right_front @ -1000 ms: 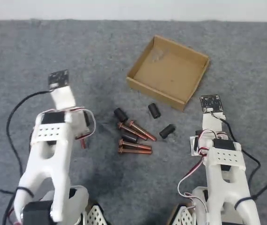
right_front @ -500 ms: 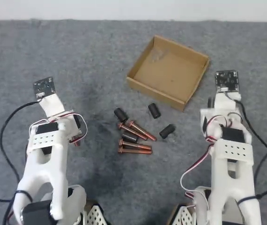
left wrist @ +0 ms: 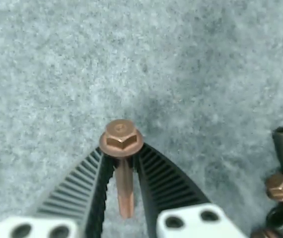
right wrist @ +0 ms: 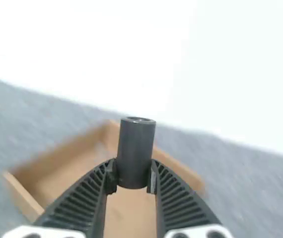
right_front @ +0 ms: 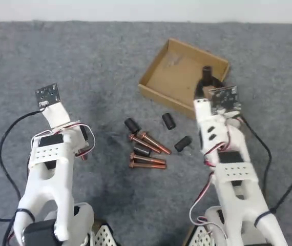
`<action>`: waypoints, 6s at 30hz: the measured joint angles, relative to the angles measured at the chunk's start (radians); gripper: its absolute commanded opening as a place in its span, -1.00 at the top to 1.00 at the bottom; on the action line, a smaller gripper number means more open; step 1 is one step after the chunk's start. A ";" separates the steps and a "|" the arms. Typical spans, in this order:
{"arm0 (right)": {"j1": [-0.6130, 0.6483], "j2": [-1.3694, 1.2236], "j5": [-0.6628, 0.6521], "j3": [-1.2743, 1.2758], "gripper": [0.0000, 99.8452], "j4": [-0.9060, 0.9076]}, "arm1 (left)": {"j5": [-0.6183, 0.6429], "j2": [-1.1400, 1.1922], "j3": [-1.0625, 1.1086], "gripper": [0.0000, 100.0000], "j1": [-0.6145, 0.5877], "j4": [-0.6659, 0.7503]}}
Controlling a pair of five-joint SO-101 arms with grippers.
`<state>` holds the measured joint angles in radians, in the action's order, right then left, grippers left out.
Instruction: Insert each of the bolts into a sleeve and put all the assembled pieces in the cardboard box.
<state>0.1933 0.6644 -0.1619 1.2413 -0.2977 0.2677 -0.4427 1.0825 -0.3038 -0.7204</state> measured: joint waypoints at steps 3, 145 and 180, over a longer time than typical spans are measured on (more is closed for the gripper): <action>0.068 -0.052 0.103 0.000 0.99 -0.094 | 0.000 0.000 0.000 0.98 0.000 0.000; 0.440 -0.848 0.192 0.405 0.99 -1.355 | 0.015 -0.496 0.020 0.98 0.712 0.132; 0.400 -0.855 0.186 0.405 0.99 -1.355 | -0.005 -0.497 0.269 0.64 0.709 0.262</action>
<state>0.5938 -0.1903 0.0238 1.6464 -1.6525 0.2631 -0.9398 1.3510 0.4051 -0.4580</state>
